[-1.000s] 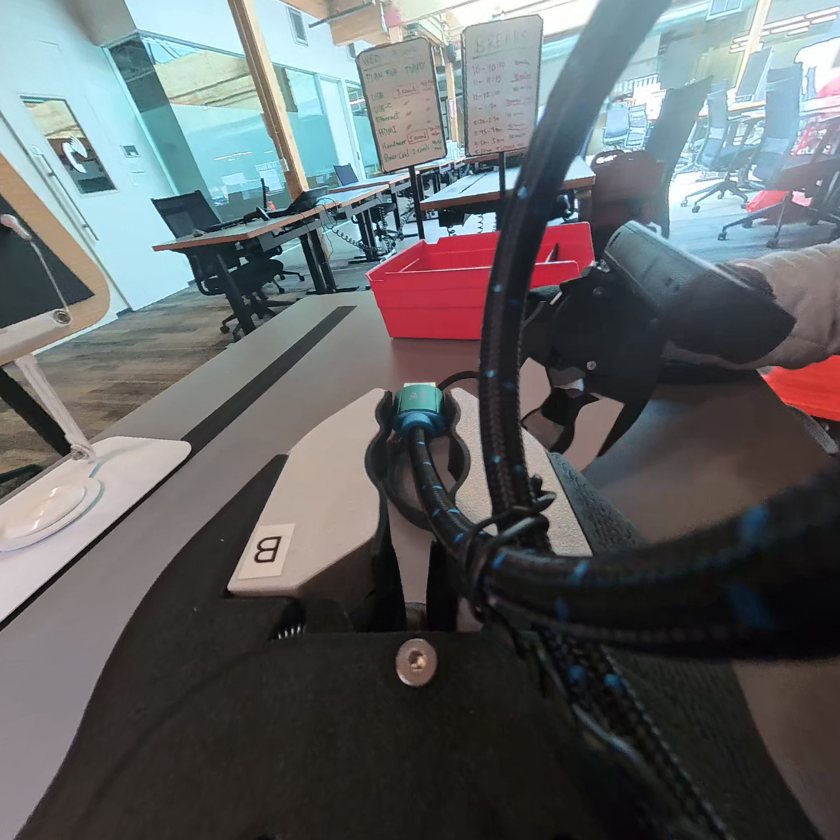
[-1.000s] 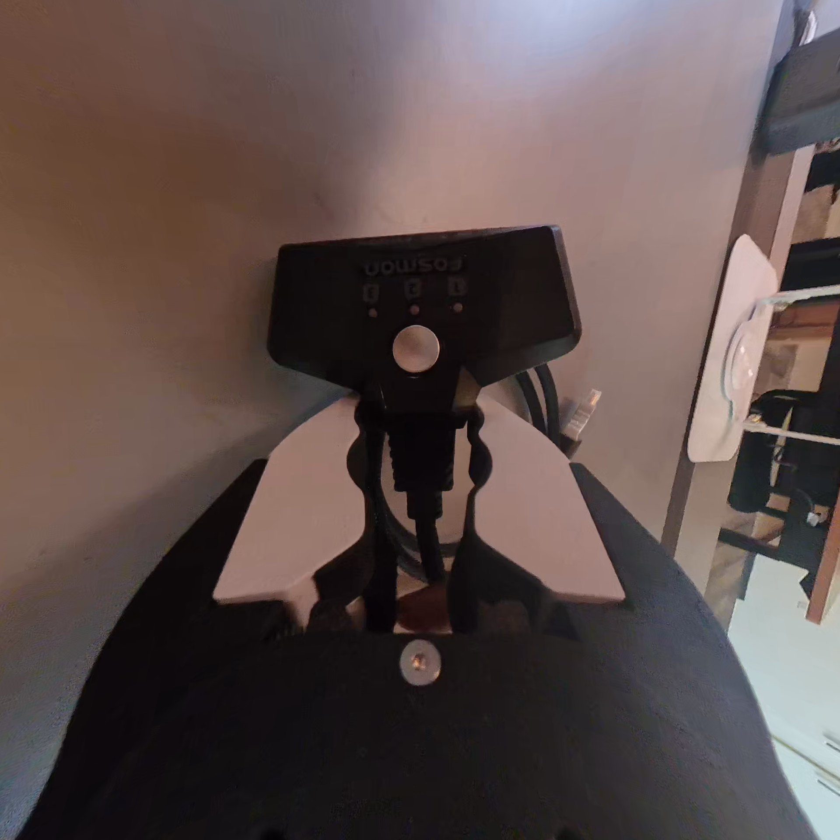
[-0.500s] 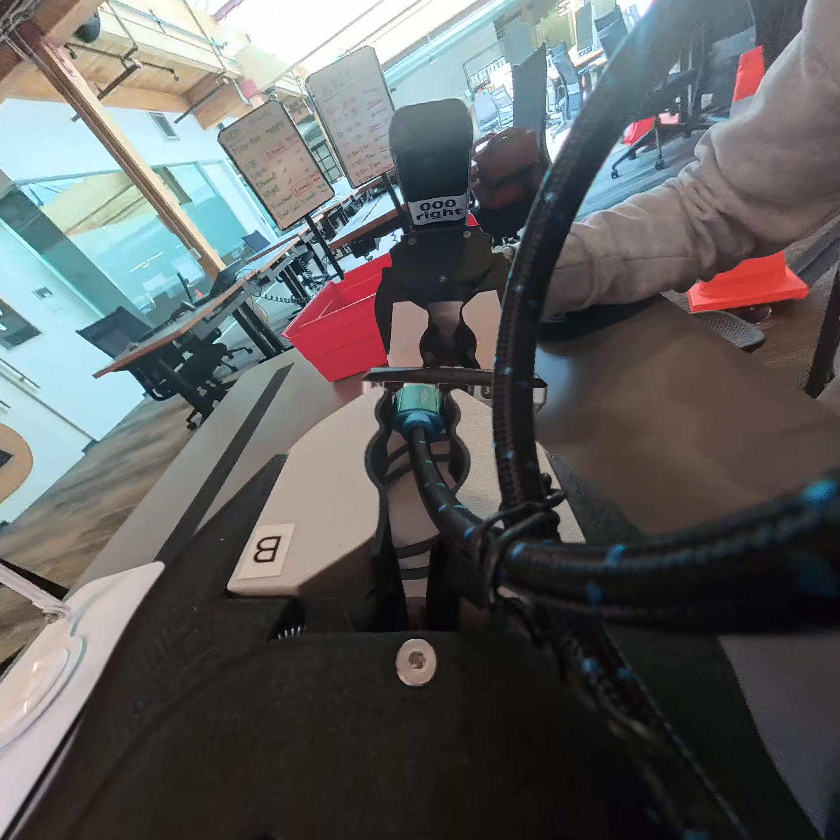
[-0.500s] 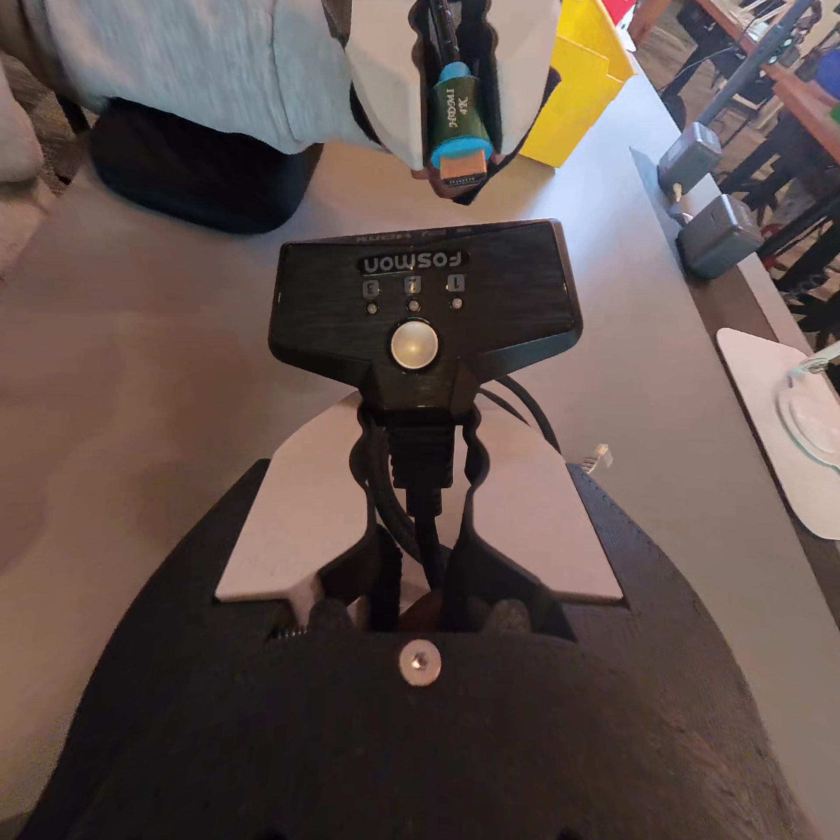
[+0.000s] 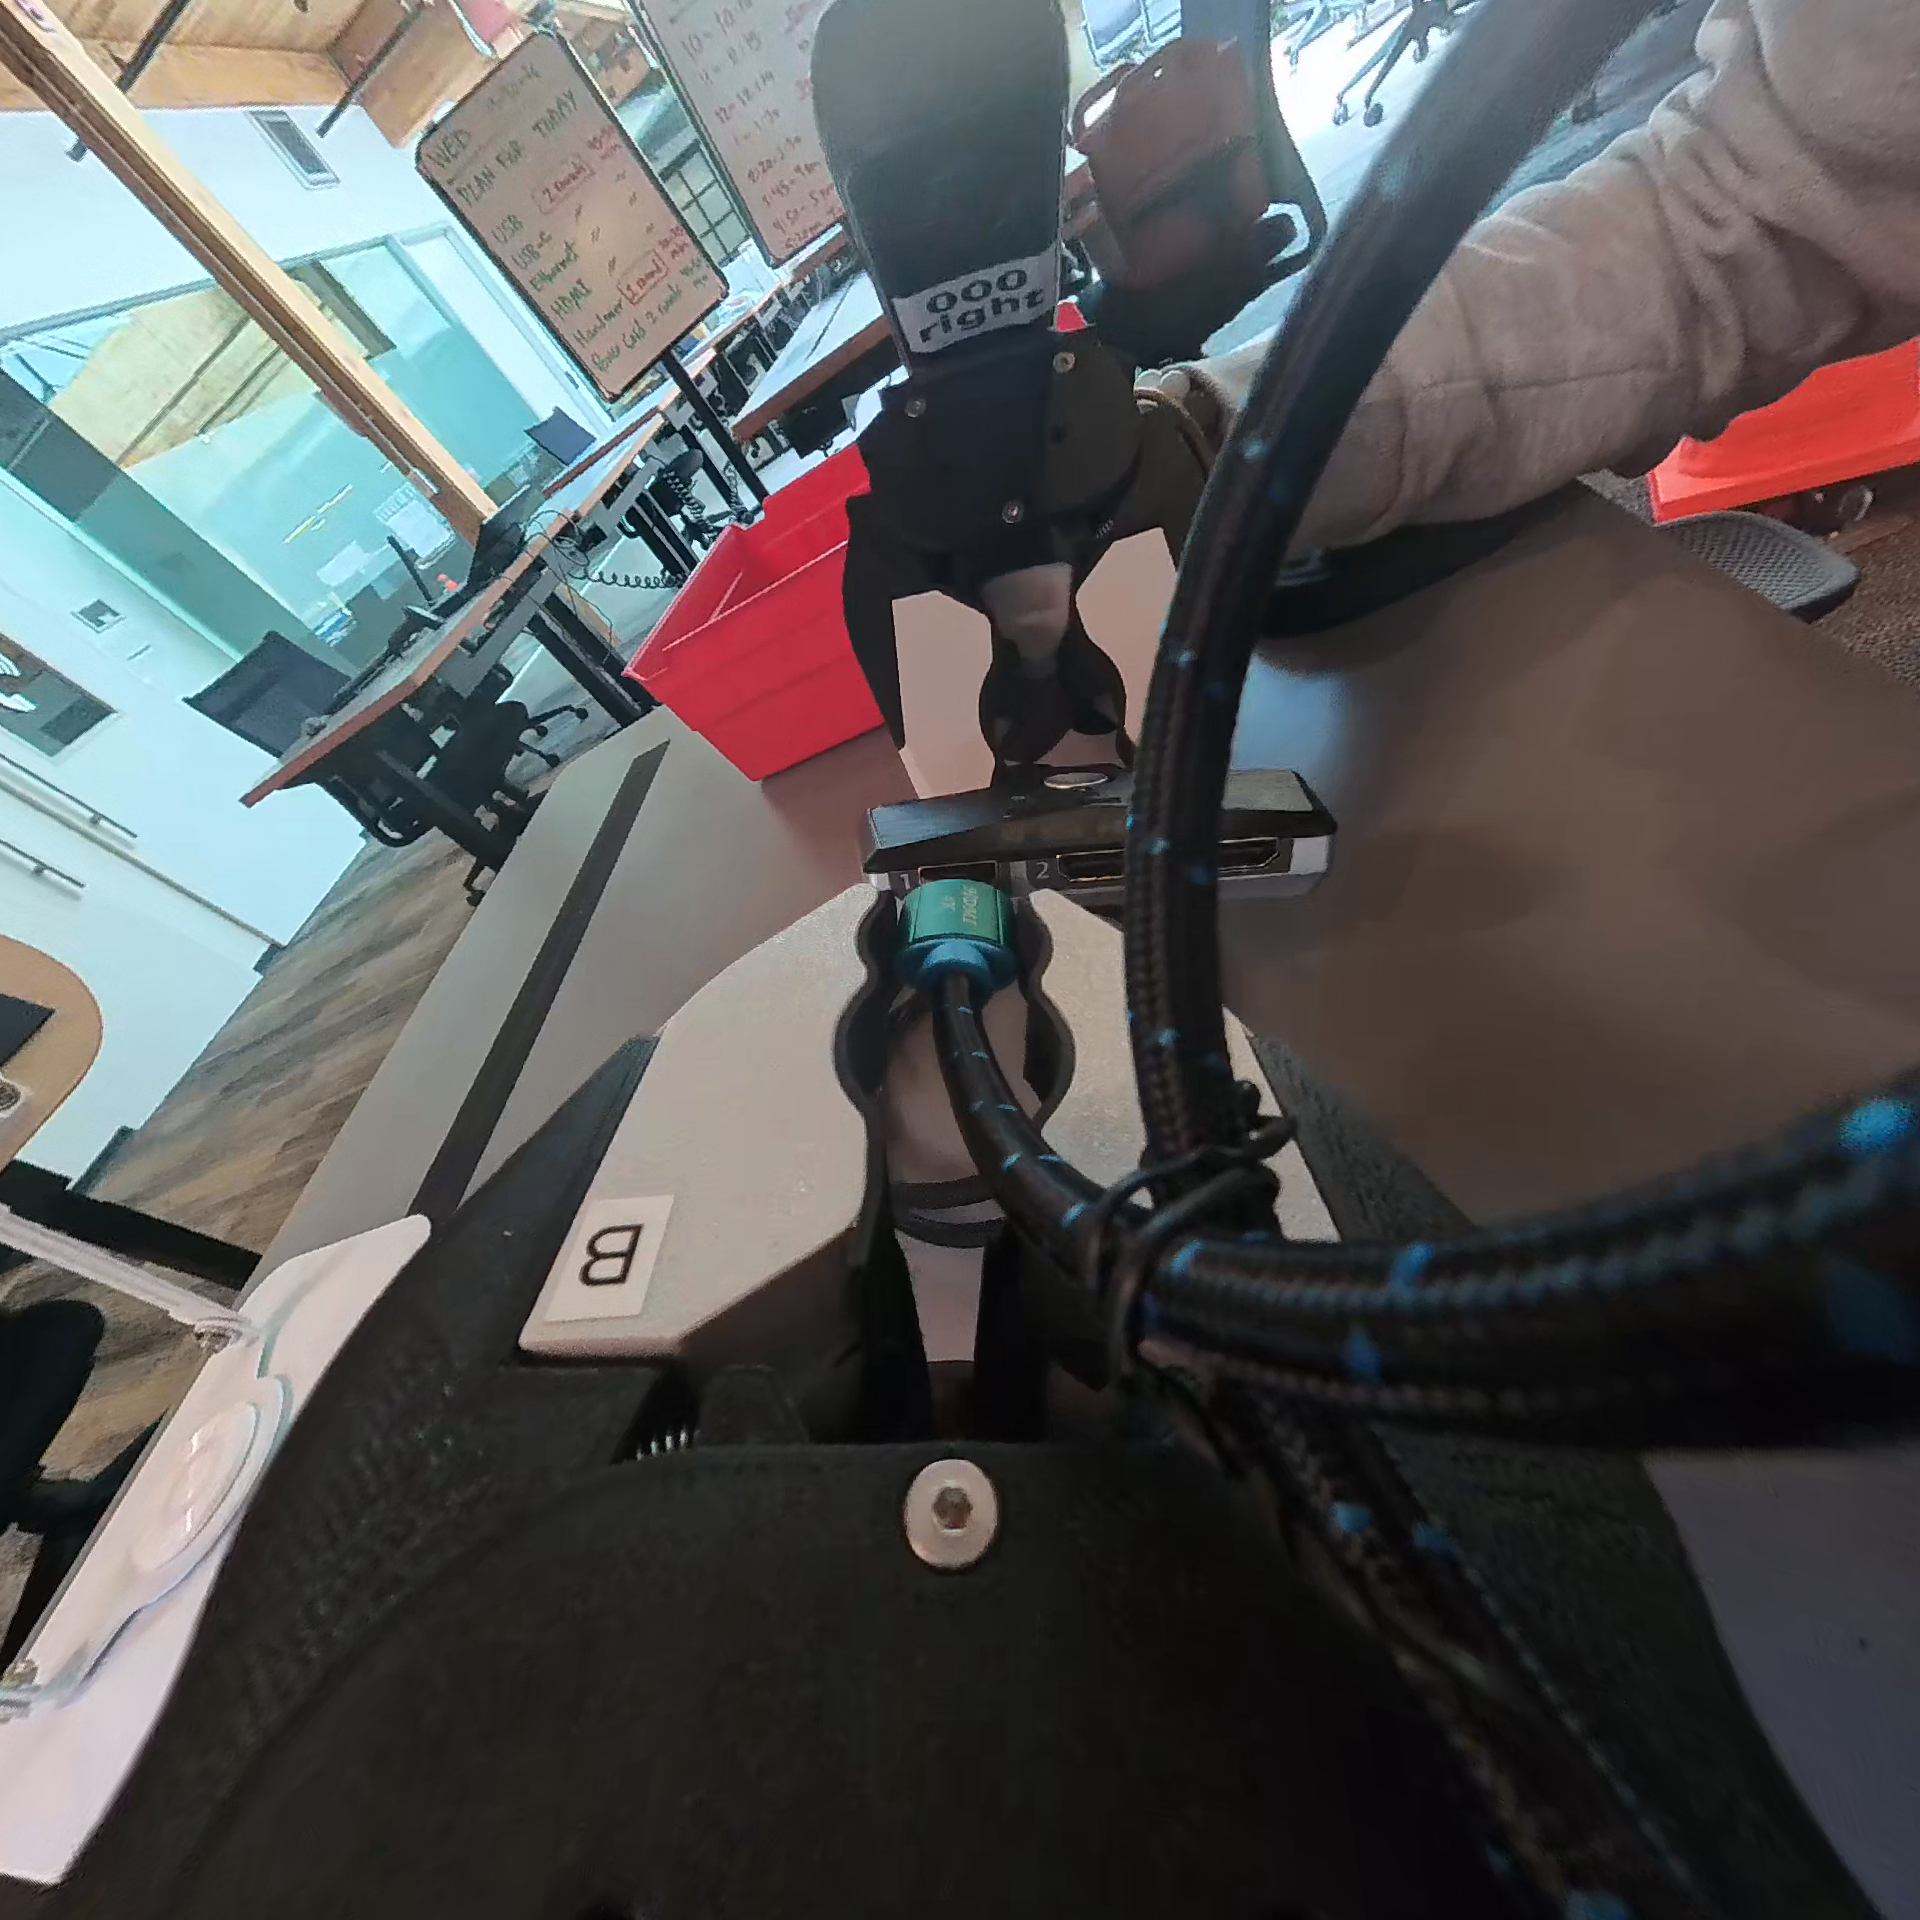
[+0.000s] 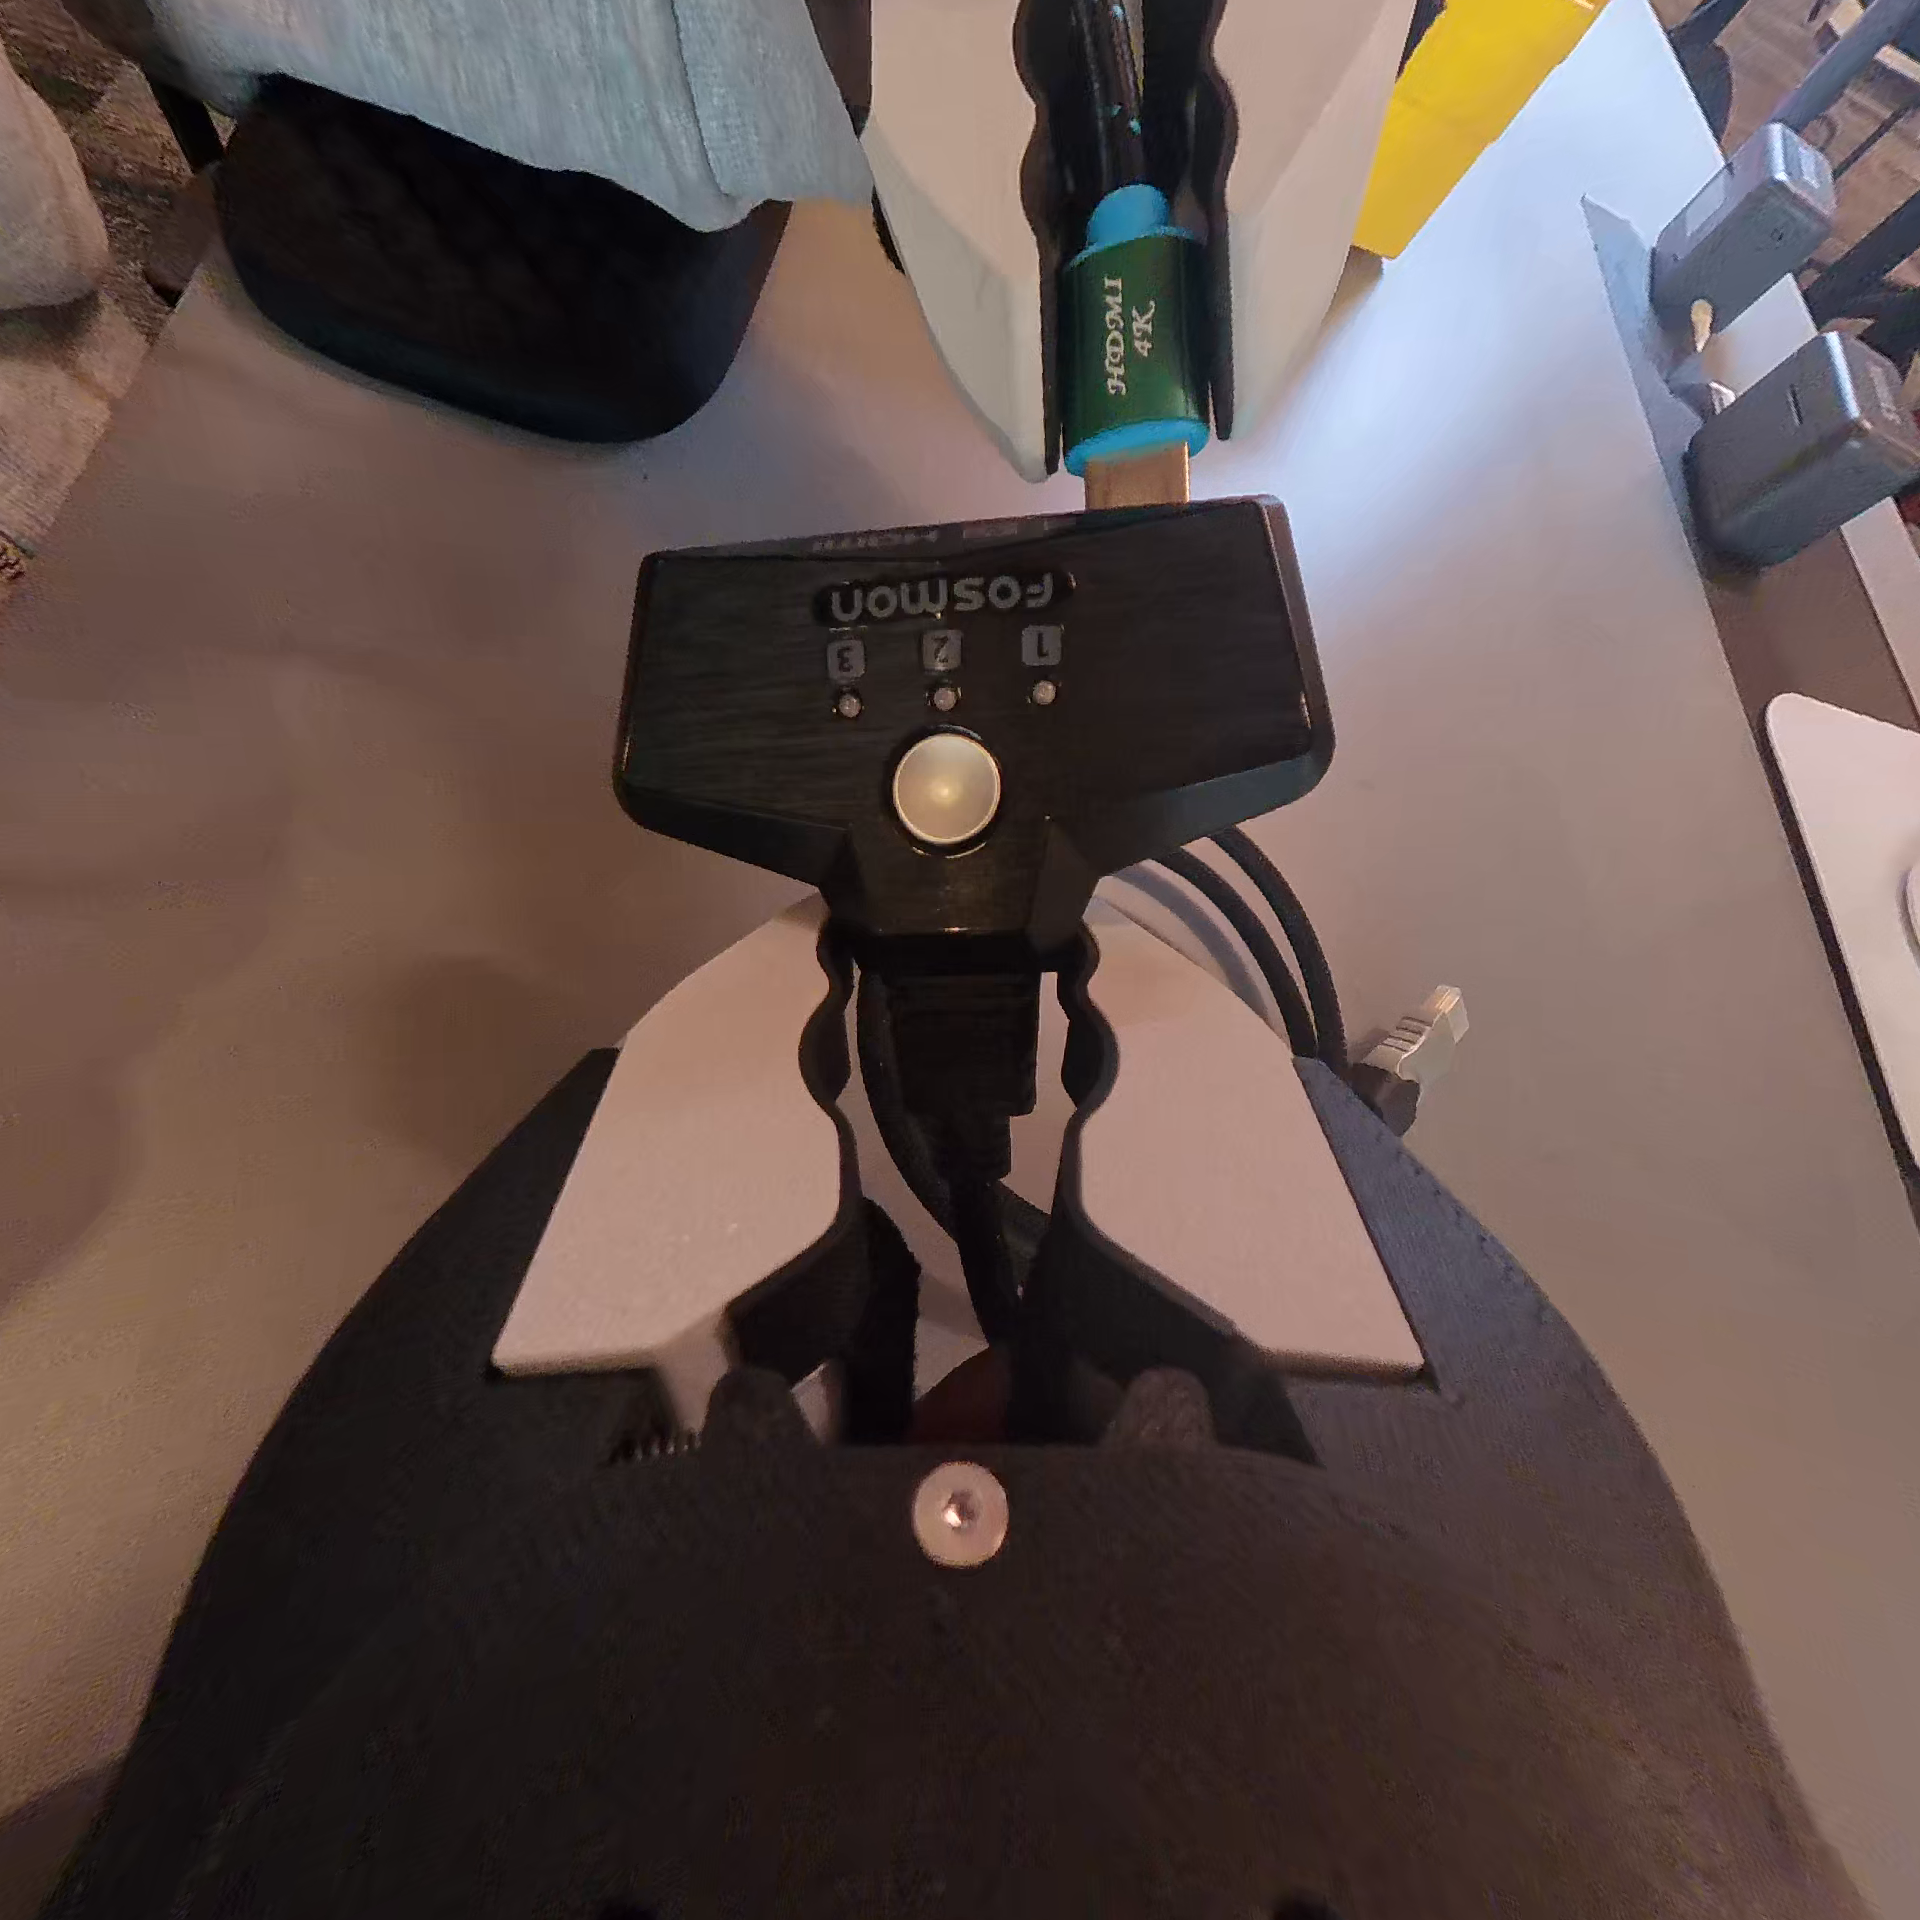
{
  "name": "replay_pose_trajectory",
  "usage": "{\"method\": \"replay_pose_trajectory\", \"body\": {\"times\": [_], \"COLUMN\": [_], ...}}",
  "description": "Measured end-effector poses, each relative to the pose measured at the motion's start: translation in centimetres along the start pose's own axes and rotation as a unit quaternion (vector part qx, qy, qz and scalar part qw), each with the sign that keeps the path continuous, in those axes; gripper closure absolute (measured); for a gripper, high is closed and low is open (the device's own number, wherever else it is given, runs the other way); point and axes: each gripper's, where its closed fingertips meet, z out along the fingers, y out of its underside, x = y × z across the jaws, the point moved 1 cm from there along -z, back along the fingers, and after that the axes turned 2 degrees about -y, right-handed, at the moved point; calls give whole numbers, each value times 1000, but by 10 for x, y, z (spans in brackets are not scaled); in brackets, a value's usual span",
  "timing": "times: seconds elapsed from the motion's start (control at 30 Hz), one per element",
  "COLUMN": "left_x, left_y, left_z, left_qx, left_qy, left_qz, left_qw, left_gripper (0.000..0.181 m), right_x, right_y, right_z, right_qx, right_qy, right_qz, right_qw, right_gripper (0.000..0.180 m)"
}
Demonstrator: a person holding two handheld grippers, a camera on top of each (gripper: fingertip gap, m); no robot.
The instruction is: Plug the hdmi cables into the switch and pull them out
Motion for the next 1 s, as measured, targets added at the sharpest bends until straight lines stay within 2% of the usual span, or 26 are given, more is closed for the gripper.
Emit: {"method": "replay_pose_trajectory", "body": {"times": [0.4, 1.0], "left_x": [-3, -3], "left_y": [4, 4], "left_z": [3, 2], "left_qx": [4, -1], "left_qy": [4, 4], "left_qz": [-60, -49], "left_qw": [998, 999], "left_gripper": [160, 160], "right_x": [3, 3], "right_y": [4, 6], "right_z": [1, 4], "right_qx": [-18, -17], "right_qy": [14, 15], "right_qz": [0, 4], "right_qw": [1000, 1000], "right_gripper": [141, 141]}}
